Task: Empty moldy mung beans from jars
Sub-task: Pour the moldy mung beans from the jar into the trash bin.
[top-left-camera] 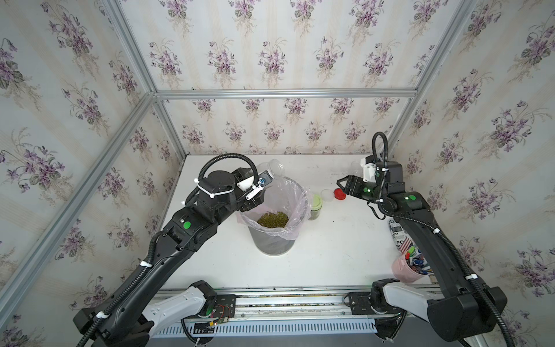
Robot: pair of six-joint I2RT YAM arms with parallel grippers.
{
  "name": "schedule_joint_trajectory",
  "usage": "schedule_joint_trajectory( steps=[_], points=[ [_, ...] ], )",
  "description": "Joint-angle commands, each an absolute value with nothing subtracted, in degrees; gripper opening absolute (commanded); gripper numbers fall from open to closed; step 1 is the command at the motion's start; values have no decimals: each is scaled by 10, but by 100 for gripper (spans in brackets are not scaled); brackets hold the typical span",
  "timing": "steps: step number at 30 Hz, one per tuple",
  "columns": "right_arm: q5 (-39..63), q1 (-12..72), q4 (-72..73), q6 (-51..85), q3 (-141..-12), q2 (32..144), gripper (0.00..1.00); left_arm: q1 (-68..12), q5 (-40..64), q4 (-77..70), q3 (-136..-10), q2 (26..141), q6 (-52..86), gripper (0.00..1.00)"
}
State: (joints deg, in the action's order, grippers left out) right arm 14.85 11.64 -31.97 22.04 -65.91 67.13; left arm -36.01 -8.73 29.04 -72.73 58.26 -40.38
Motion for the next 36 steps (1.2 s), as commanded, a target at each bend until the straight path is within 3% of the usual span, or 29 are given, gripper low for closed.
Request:
schedule_joint_trajectory(
  steps=[1, 36],
  points=[
    [152, 124, -327, 211, -657, 667, 73, -360, -102, 277, -719, 571, -470, 56],
    [150, 135, -350, 178, -685, 659, 73, -358, -163, 334, -745, 581, -758, 58]
  ],
)
